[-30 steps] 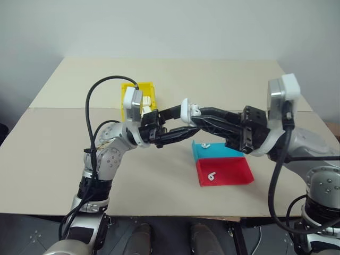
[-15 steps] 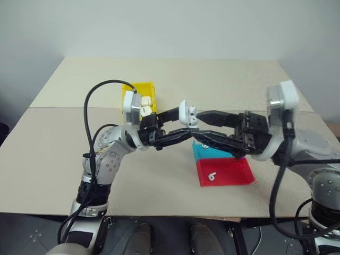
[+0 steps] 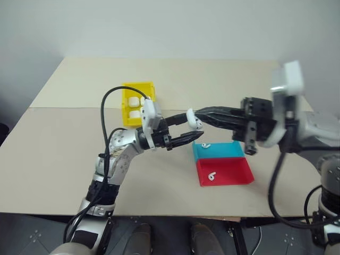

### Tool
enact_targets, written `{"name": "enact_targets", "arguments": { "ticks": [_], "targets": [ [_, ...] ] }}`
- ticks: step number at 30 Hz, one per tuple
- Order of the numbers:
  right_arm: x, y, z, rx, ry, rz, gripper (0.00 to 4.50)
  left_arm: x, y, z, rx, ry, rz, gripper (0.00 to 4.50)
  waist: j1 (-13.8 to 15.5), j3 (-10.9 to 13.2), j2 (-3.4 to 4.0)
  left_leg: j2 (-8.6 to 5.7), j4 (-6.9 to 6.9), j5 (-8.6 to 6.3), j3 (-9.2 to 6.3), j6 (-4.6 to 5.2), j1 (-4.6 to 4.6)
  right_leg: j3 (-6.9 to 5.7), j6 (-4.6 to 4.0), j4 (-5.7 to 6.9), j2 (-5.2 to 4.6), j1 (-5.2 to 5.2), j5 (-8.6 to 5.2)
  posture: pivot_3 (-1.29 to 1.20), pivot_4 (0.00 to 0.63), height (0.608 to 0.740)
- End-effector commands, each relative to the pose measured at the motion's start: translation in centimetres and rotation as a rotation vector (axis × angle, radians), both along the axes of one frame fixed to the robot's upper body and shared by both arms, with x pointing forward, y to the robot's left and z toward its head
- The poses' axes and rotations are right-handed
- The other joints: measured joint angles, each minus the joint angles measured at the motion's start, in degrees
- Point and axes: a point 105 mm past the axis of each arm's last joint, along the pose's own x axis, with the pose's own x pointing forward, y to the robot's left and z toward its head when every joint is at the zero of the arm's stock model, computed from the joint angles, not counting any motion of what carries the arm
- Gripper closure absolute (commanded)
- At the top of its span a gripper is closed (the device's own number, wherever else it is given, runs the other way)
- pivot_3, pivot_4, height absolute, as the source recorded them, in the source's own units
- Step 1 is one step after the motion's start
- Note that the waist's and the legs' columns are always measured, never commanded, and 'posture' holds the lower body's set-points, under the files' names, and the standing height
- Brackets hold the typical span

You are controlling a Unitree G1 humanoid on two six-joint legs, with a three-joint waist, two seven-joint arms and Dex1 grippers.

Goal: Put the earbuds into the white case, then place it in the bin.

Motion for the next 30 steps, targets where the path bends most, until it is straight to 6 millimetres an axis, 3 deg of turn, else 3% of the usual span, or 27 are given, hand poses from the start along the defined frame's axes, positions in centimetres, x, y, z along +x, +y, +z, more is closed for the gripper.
{"name": "enact_targets", "arguments": {
  "ticks": [1,6,12,16,20,24,28,30],
  "targets": [
    [1.3,1.4,-0.5,-0.191,-0.089,-0.083,4.47,-0.1,-1.1,1.0,0.005,-0.087,-0.006,1.66,0.05,0.00,0.00,0.01,-0.01,0.00,0.00,0.00,-0.02,0.01,0.00,0.01,0.00,-0.03,0.00,0.00,0.150,0.740],
    [3.1,2.1,-1.8,-0.330,-0.107,-0.138,4.47,0.3,-1.3,1.5,-0.026,-0.100,0.020,1.66,0.26,-0.01,0.00,0.00,0.04,0.00,0.00,0.00,-0.58,0.01,0.00,0.08,-0.04,-0.60,0.01,0.00,0.150,0.740],
    [4.6,-0.6,-2.3,-0.352,-0.071,-0.230,4.47,0.6,0.3,1.6,-0.058,-0.085,0.090,1.66,0.43,-0.01,0.00,0.01,0.33,-0.03,-0.06,0.06,-0.98,-0.06,0.02,0.15,-0.06,-0.87,0.04,0.00,0.150,0.740],
    [4.8,-2.1,-2.3,-0.286,-0.022,-0.282,4.47,0.5,1.4,1.4,-0.086,-0.059,0.145,1.66,0.39,-0.01,0.00,0.05,0.33,-0.03,-0.08,0.07,-0.94,-0.08,0.01,0.18,-0.04,-0.85,0.04,0.00,0.150,0.740],
    [4.0,-2.0,-1.5,-0.132,-0.016,-0.249,4.47,0.7,2.5,1.5,-0.105,-0.057,0.242,1.66,0.32,-0.01,0.00,0.05,0.34,-0.03,-0.09,0.07,-0.92,-0.07,0.00,0.20,-0.04,-0.83,0.04,0.00,0.150,0.740],
    [3.2,-2.5,-0.9,-0.044,-0.017,-0.237,4.47,3.4,4.8,2.8,-0.154,-0.064,0.522,1.66,0.40,-0.01,0.00,0.03,0.38,-0.03,-0.12,0.07,-0.90,-0.06,0.01,0.30,-0.04,-0.83,0.05,0.00,0.150,0.740],
    [3.2,-3.1,-3.1,-0.111,0.008,-0.288,4.47,7.2,9.4,4.5,-0.247,-0.007,0.922,1.66,0.82,-0.03,-0.03,0.01,0.48,-0.03,-0.16,0.07,-0.89,-0.11,0.06,0.26,-0.04,-0.73,0.11,0.00,0.150,0.740],
    [3.2,-3.0,-3.7,-0.111,0.014,-0.299,4.47,8.7,12.0,4.3,-0.265,0.032,1.106,1.66,0.85,-0.03,-0.03,-0.01,0.48,-0.03,-0.14,0.07,-0.91,-0.08,0.08,0.25,-0.04,-0.75,0.12,0.00,0.150,0.740]
  ]
}}
